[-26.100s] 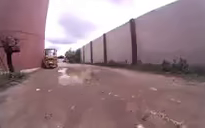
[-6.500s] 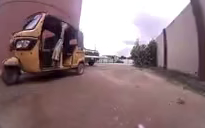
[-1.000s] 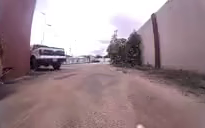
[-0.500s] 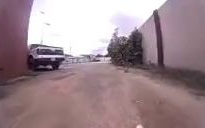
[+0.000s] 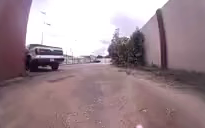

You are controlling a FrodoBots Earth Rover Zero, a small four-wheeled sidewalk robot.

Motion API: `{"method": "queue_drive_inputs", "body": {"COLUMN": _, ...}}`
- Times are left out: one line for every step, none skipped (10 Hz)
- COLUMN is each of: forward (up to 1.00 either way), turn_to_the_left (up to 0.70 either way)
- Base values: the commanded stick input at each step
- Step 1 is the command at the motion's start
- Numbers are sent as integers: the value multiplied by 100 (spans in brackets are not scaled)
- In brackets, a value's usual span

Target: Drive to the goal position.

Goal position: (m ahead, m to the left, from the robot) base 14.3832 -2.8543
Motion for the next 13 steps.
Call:
{"method": "queue_drive_inputs", "body": {"forward": 50, "turn_to_the_left": -1}}
{"method": "queue_drive_inputs", "body": {"forward": 50, "turn_to_the_left": -1}}
{"method": "queue_drive_inputs", "body": {"forward": 50, "turn_to_the_left": -1}}
{"method": "queue_drive_inputs", "body": {"forward": 50, "turn_to_the_left": -1}}
{"method": "queue_drive_inputs", "body": {"forward": 50, "turn_to_the_left": -1}}
{"method": "queue_drive_inputs", "body": {"forward": 50, "turn_to_the_left": -1}}
{"method": "queue_drive_inputs", "body": {"forward": 50, "turn_to_the_left": -1}}
{"method": "queue_drive_inputs", "body": {"forward": 50, "turn_to_the_left": -1}}
{"method": "queue_drive_inputs", "body": {"forward": 50, "turn_to_the_left": -1}}
{"method": "queue_drive_inputs", "body": {"forward": 50, "turn_to_the_left": -1}}
{"method": "queue_drive_inputs", "body": {"forward": 50, "turn_to_the_left": -1}}
{"method": "queue_drive_inputs", "body": {"forward": 50, "turn_to_the_left": -1}}
{"method": "queue_drive_inputs", "body": {"forward": 50, "turn_to_the_left": -1}}
